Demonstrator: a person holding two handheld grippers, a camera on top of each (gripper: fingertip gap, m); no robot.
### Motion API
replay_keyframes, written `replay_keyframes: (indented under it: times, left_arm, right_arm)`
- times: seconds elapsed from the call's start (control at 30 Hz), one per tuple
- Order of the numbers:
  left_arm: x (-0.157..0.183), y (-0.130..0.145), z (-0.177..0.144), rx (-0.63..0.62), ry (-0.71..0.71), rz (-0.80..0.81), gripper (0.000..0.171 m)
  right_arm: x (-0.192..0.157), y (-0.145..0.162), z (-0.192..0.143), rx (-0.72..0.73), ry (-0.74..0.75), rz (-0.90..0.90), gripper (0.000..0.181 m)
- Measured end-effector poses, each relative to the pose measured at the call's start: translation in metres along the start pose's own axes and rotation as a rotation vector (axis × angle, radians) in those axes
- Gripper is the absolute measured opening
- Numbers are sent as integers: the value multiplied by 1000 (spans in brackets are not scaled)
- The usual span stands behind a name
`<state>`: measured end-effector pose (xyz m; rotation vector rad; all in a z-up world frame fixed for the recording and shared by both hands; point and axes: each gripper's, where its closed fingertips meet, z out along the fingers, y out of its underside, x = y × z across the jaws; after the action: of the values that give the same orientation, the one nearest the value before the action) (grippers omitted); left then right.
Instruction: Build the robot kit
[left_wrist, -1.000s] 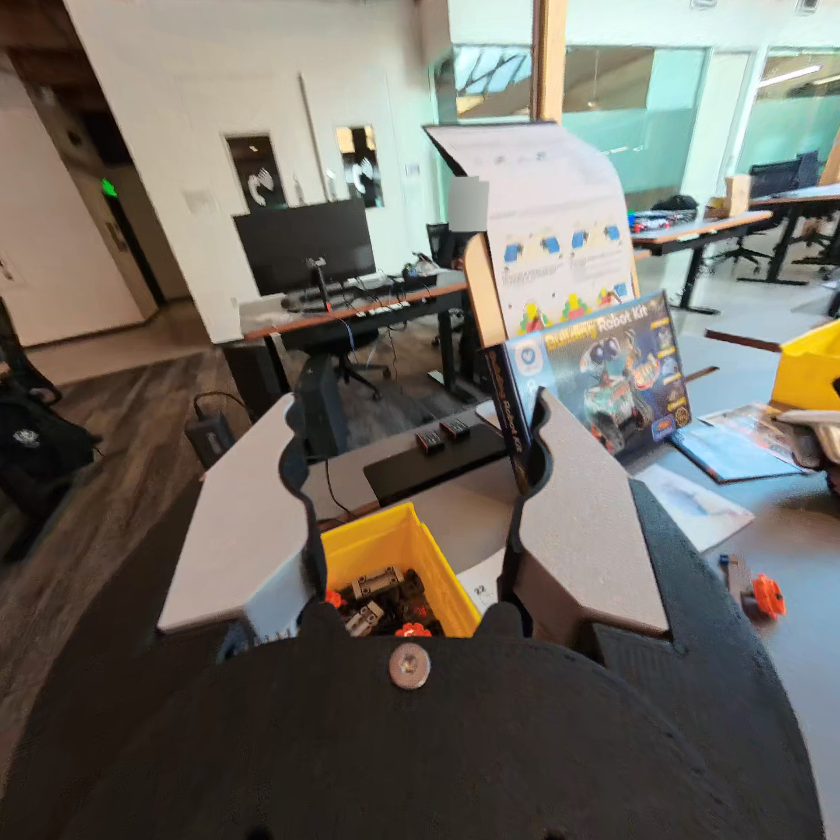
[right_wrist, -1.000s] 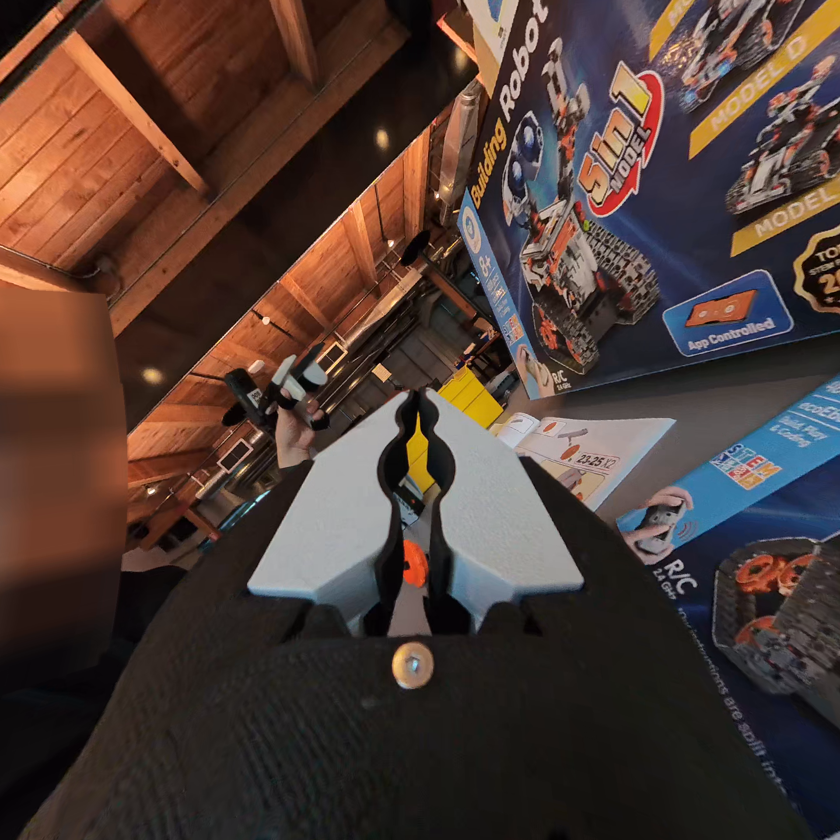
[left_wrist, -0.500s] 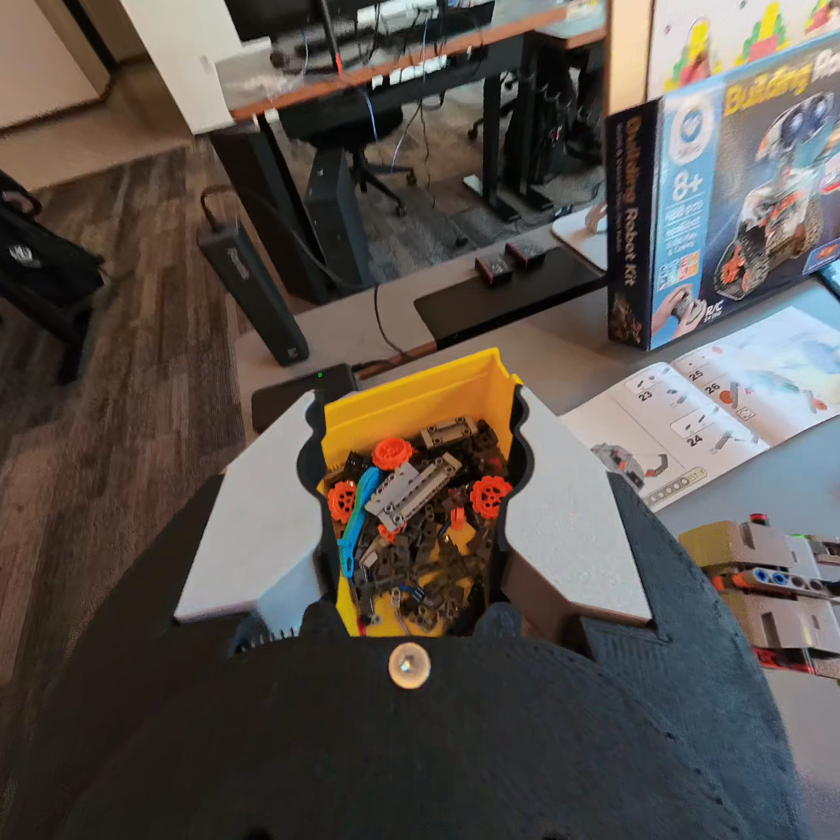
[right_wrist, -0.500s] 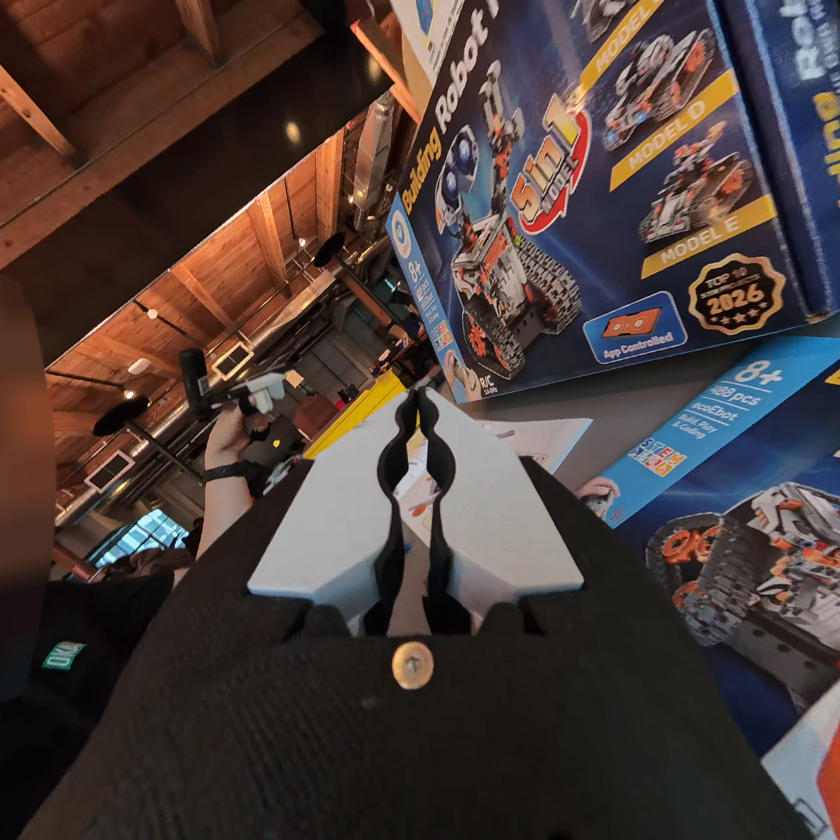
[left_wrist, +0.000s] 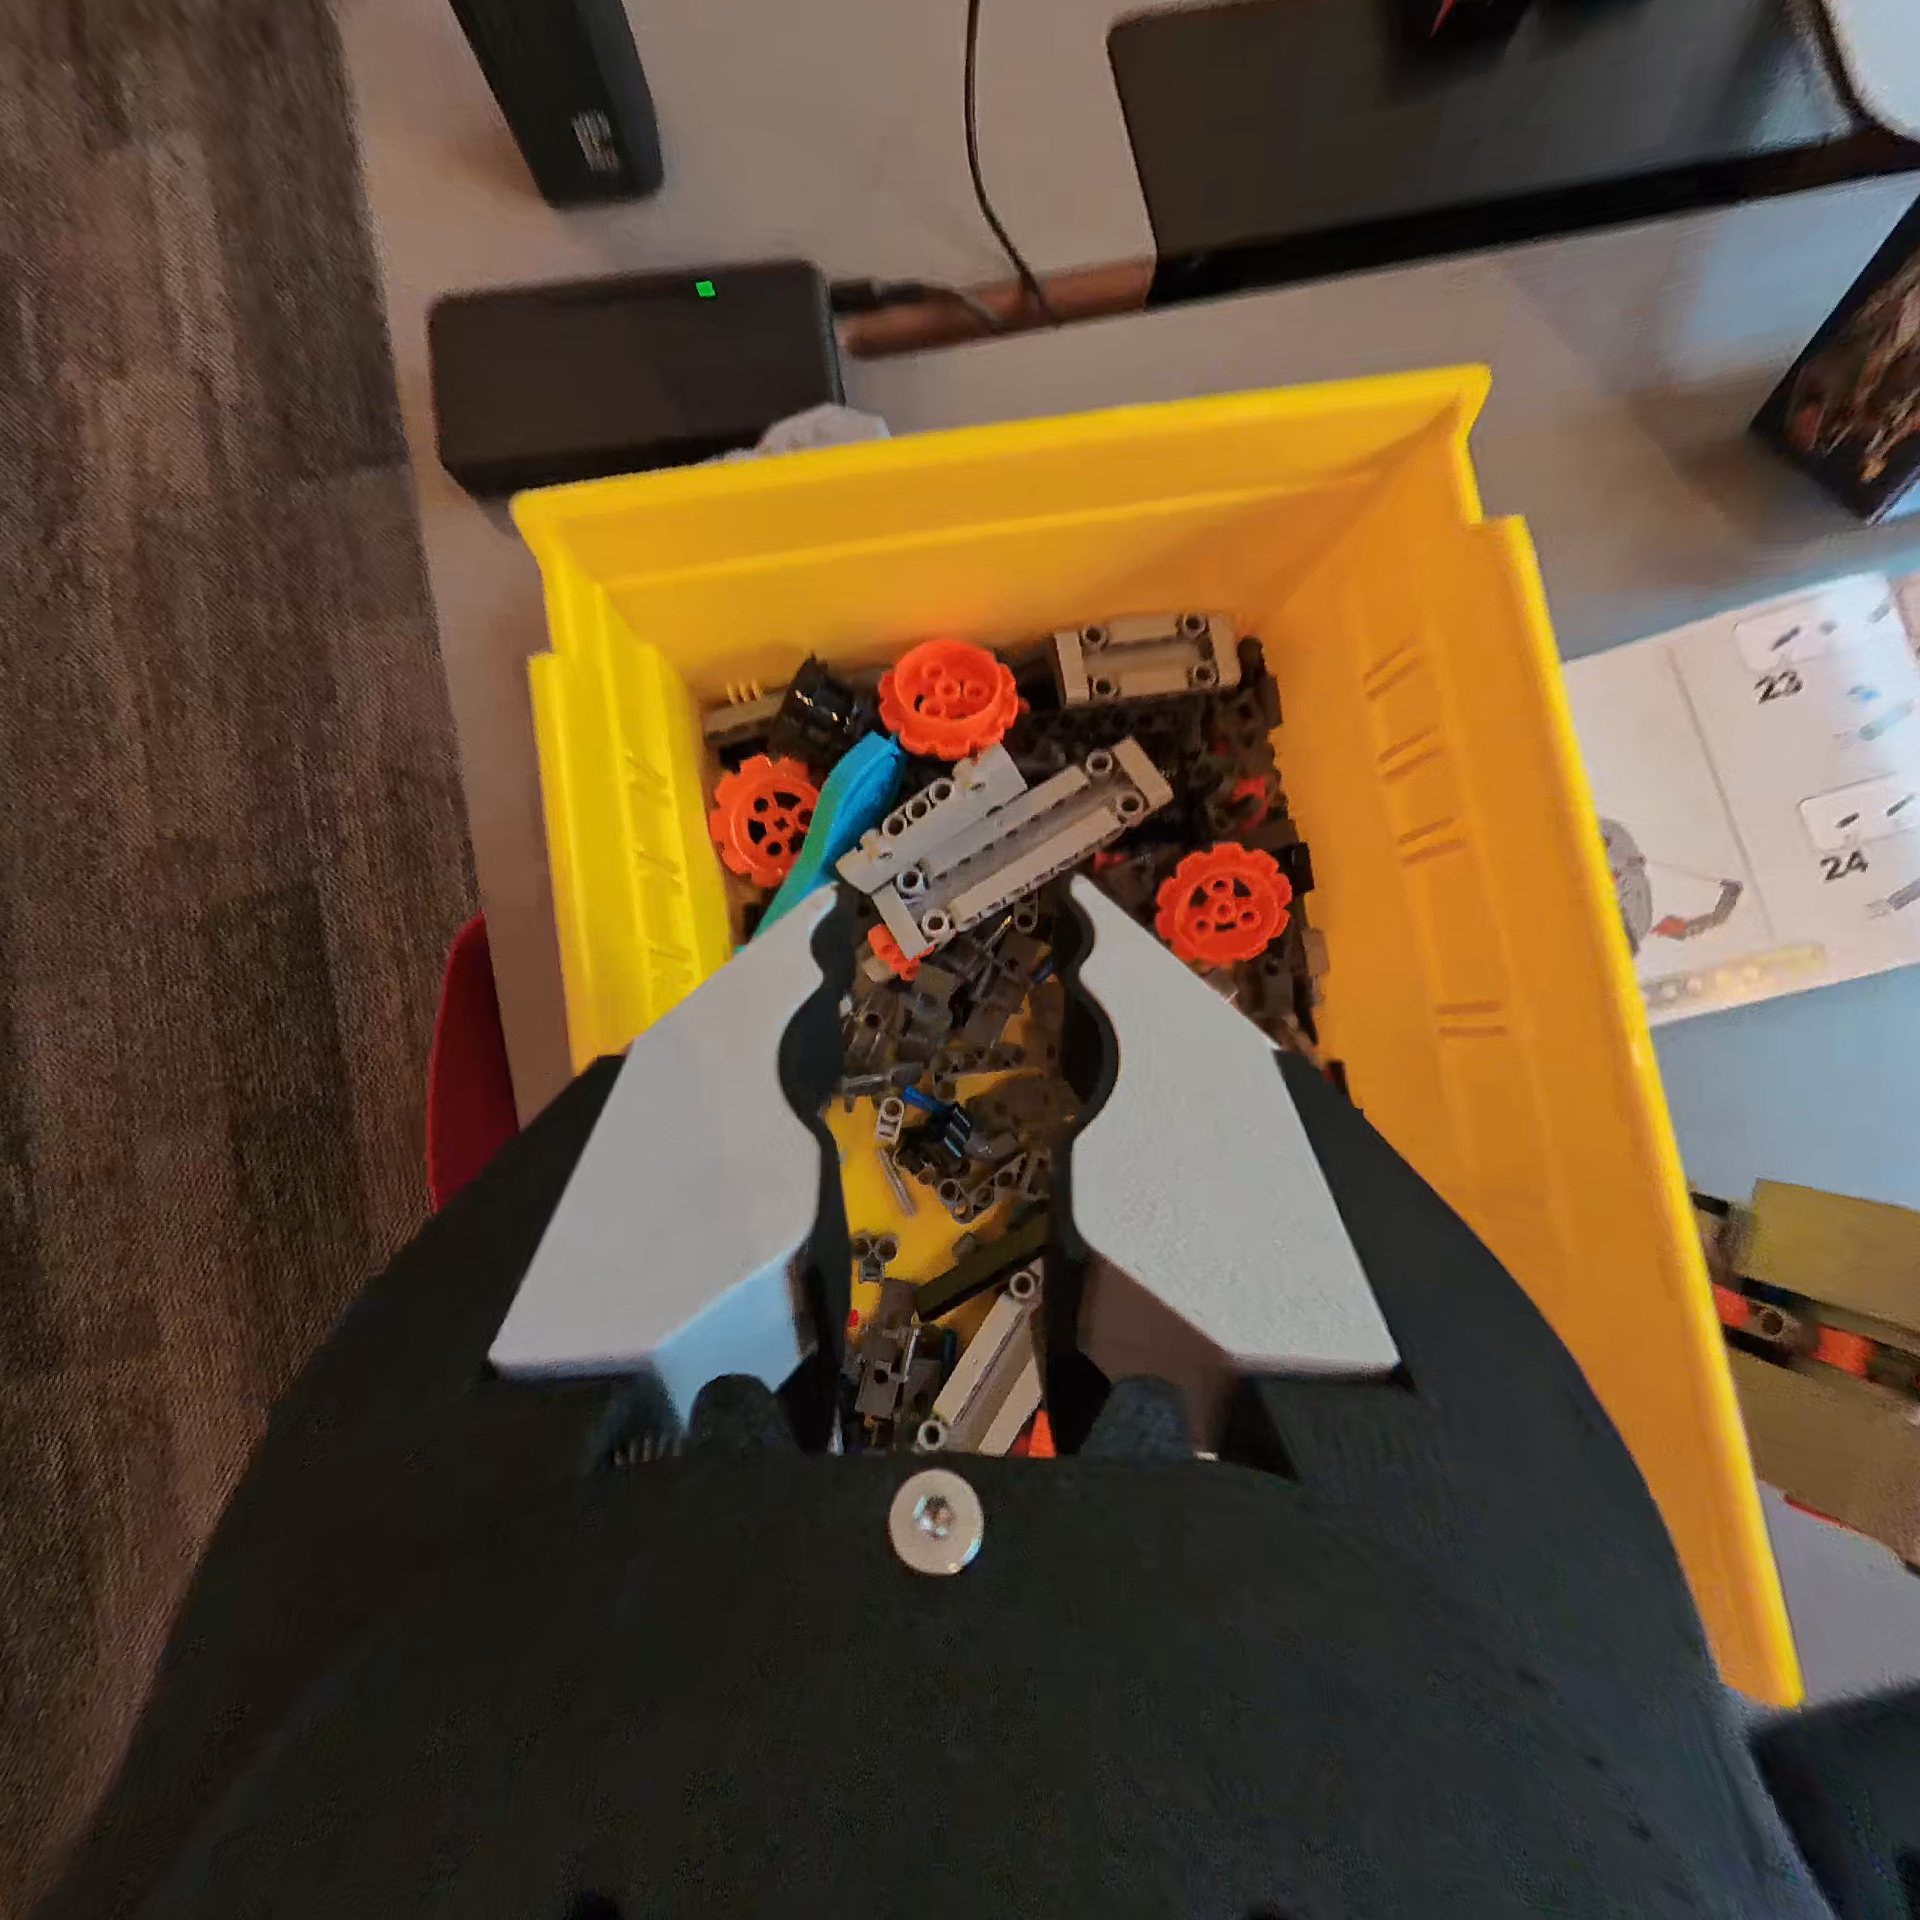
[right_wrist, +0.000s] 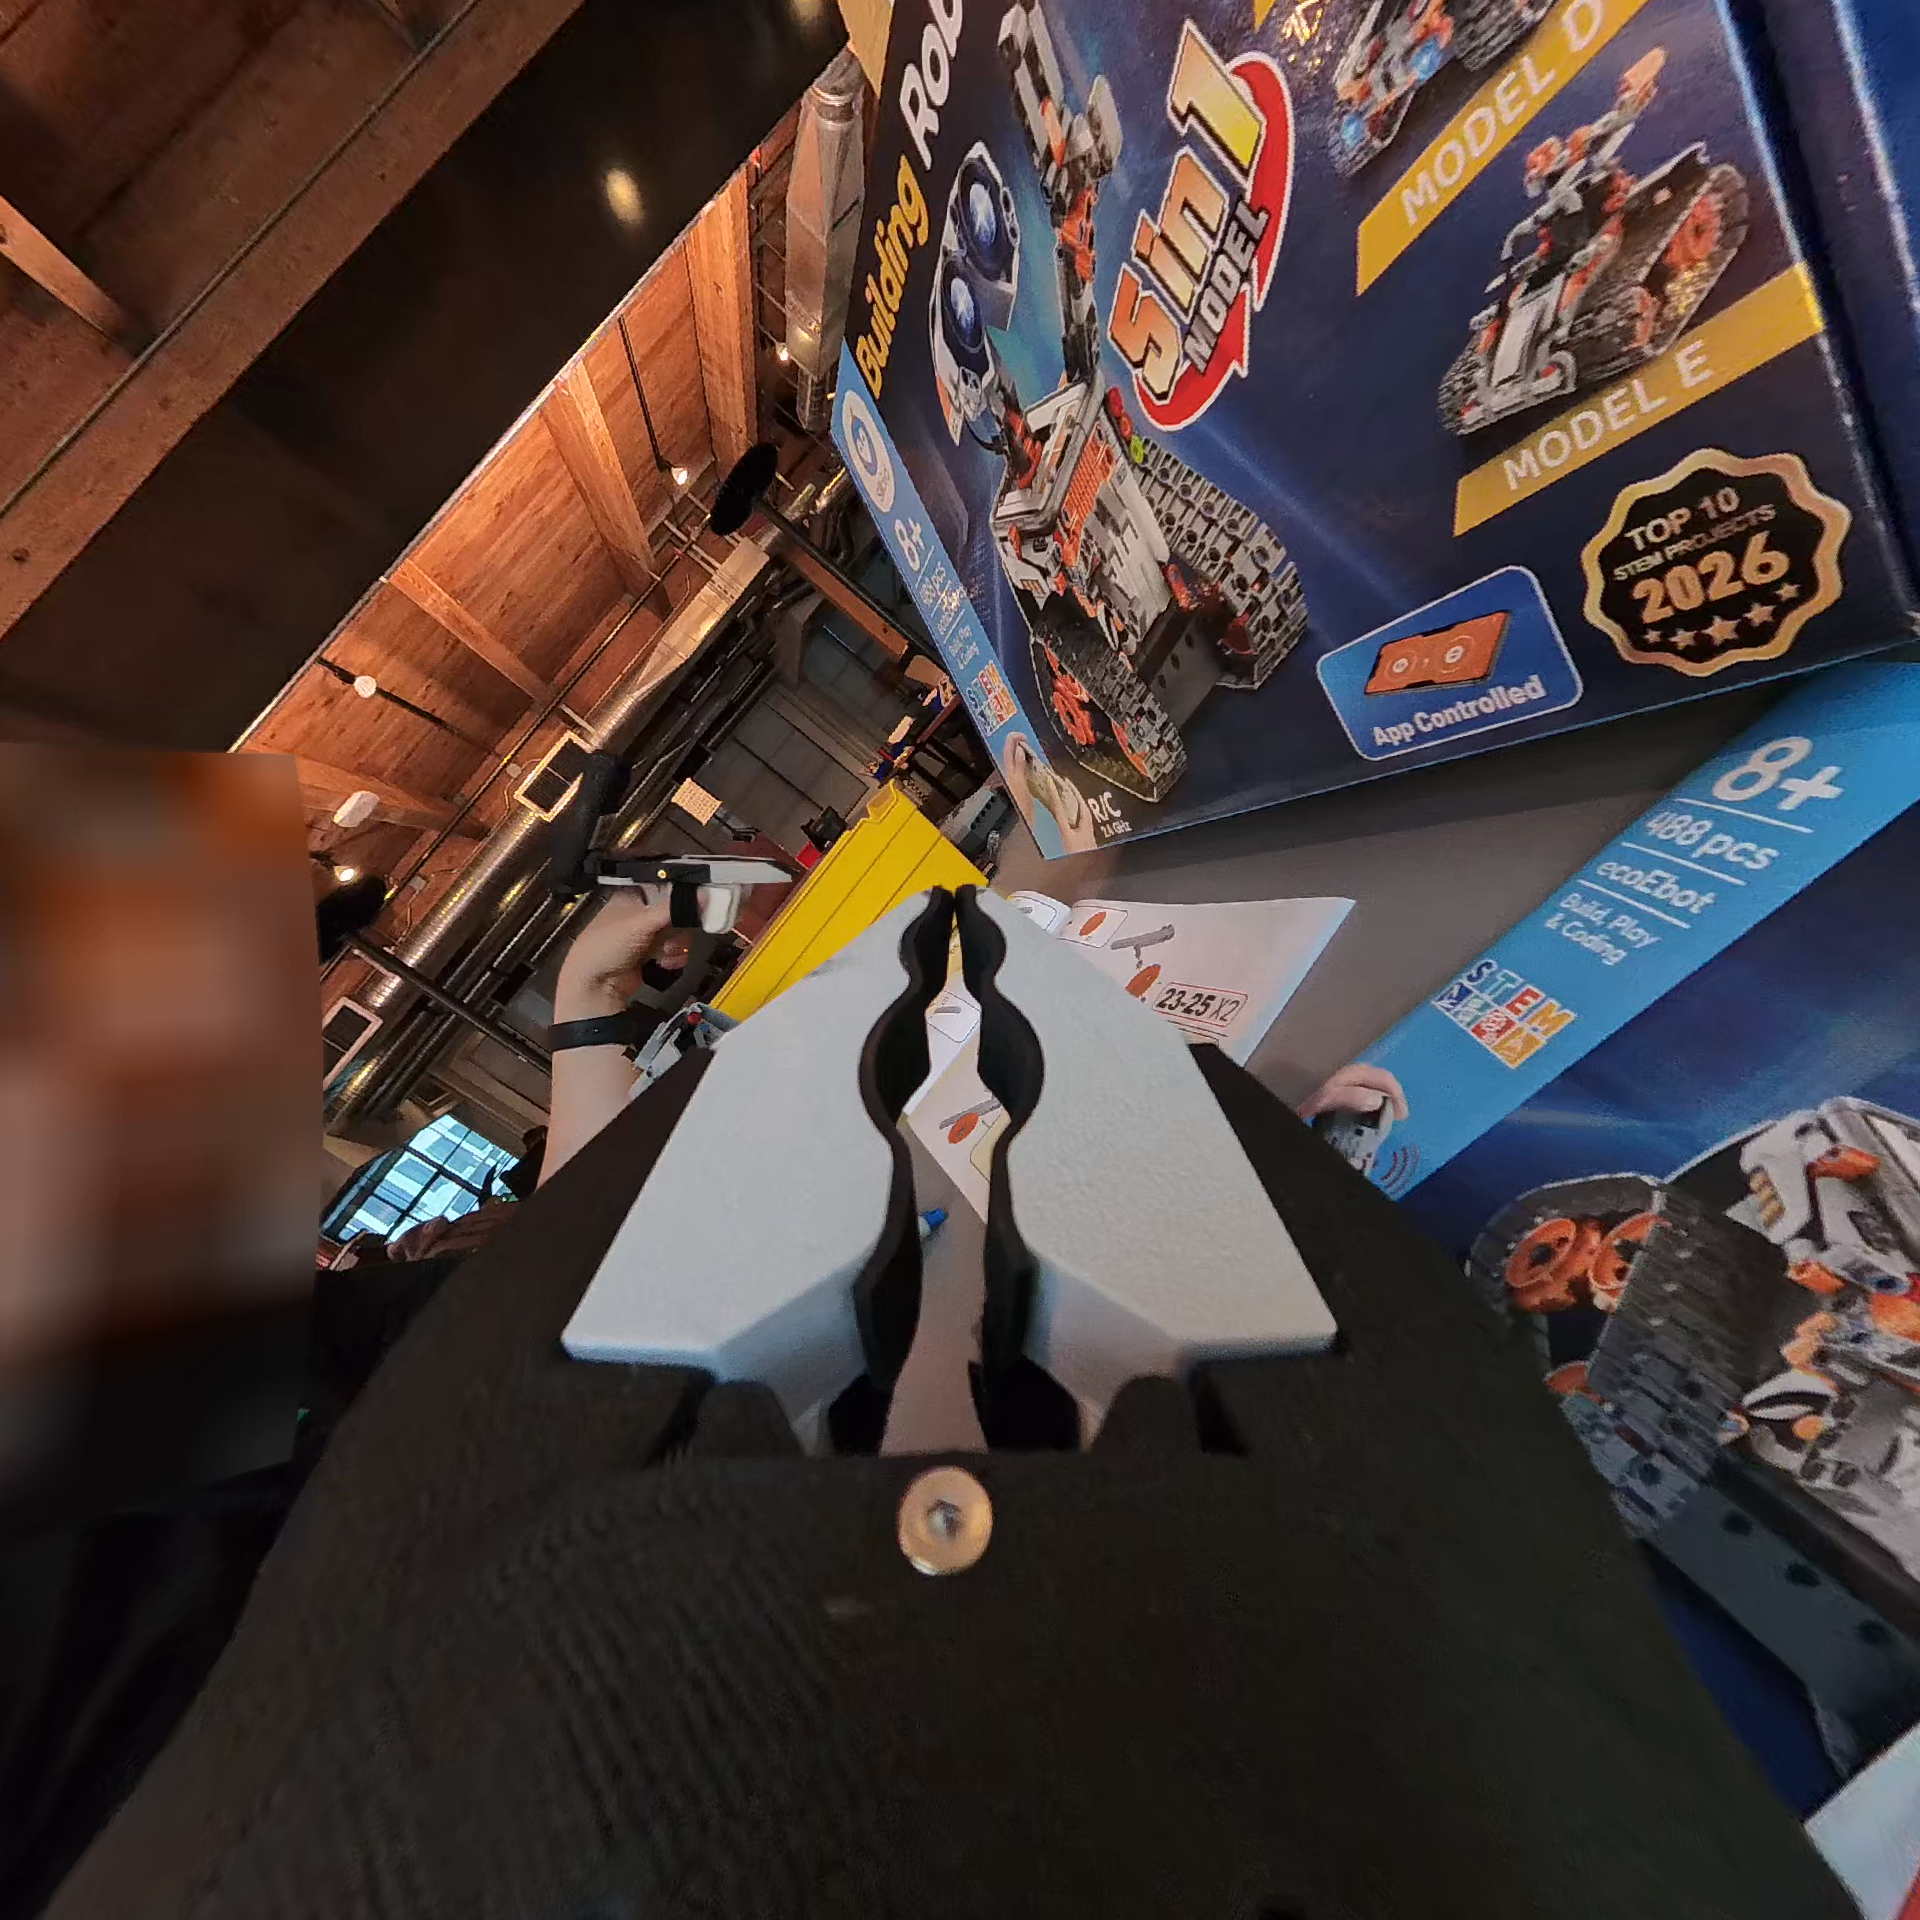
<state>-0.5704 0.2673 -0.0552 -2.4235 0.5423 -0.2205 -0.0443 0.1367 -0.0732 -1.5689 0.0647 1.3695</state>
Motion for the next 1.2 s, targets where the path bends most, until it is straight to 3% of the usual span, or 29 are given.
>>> replay_keyframes:
  times: [0.07, 0.13, 0.37, 0.57, 0.7, 1.2]
  left_arm:
    - [-4, 9, 9, -54, -8, 14, 31]
    - [2, 20, 16, -122, 31, 43, 0]
    - [33, 44, 50, -273, 183, 170, 0]
    - [43, 55, 72, -295, 190, 443, 5]
    - [30, 67, 80, -350, 113, 536, 13]
    - [16, 82, 72, -416, 129, 462, 10]
  right_arm:
    - [0, -1, 0, 3, -3, 9, 0]
    - [0, -1, -1, 6, -11, 22, 0]
    - [-1, 0, -1, 1, -29, 50, 1]
    - [-1, 2, 1, -17, -41, 68, 3]
    - [-2, 4, 2, -29, -50, 81, 4]
    - [-4, 10, 4, -60, -68, 99, 6]
